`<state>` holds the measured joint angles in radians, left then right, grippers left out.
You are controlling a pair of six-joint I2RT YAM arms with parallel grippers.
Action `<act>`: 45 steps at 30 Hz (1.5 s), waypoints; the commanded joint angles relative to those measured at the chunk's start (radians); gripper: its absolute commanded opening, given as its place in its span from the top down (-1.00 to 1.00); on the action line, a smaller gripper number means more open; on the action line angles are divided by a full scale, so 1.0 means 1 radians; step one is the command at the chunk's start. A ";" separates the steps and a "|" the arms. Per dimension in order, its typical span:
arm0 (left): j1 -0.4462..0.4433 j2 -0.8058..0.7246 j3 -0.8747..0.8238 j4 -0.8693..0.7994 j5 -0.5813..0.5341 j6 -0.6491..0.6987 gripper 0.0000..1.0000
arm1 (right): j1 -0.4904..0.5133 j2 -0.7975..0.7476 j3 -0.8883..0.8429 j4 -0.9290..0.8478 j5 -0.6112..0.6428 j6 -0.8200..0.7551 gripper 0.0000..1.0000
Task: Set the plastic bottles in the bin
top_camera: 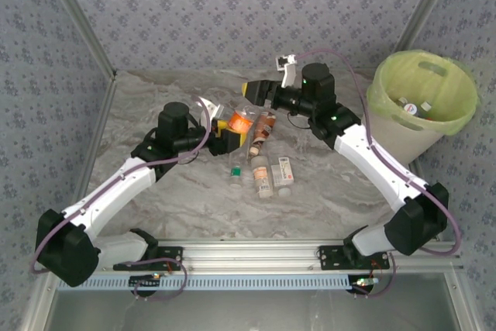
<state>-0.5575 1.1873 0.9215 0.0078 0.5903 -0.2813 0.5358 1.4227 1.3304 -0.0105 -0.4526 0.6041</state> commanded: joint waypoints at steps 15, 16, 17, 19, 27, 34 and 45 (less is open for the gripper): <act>-0.005 0.016 0.037 0.057 0.004 -0.014 1.00 | 0.012 -0.002 0.026 -0.031 -0.018 -0.041 0.74; -0.004 0.016 0.037 0.057 0.004 -0.015 1.00 | 0.012 -0.005 0.026 -0.031 -0.017 -0.044 0.81; -0.004 0.017 0.037 0.057 0.002 -0.016 1.00 | 0.011 -0.007 0.024 -0.032 -0.017 -0.047 0.86; -0.004 0.016 0.036 0.056 0.000 -0.018 0.86 | 0.012 -0.010 0.025 -0.034 -0.015 -0.050 0.98; -0.004 0.001 0.015 0.067 -0.009 -0.033 -0.90 | 0.000 -0.044 0.040 -0.127 0.128 -0.120 1.00; -0.003 -0.074 -0.046 0.039 -0.089 -0.008 -0.99 | -0.075 -0.104 0.211 -0.429 0.612 -0.454 1.00; 0.013 -0.117 -0.115 0.044 -0.169 -0.014 -0.99 | -0.451 -0.190 0.230 -0.172 0.926 -0.801 1.00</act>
<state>-0.5518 1.0821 0.8104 0.0296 0.4492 -0.2981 0.1490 1.2274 1.5745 -0.2928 0.3897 -0.1051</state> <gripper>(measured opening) 0.994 0.307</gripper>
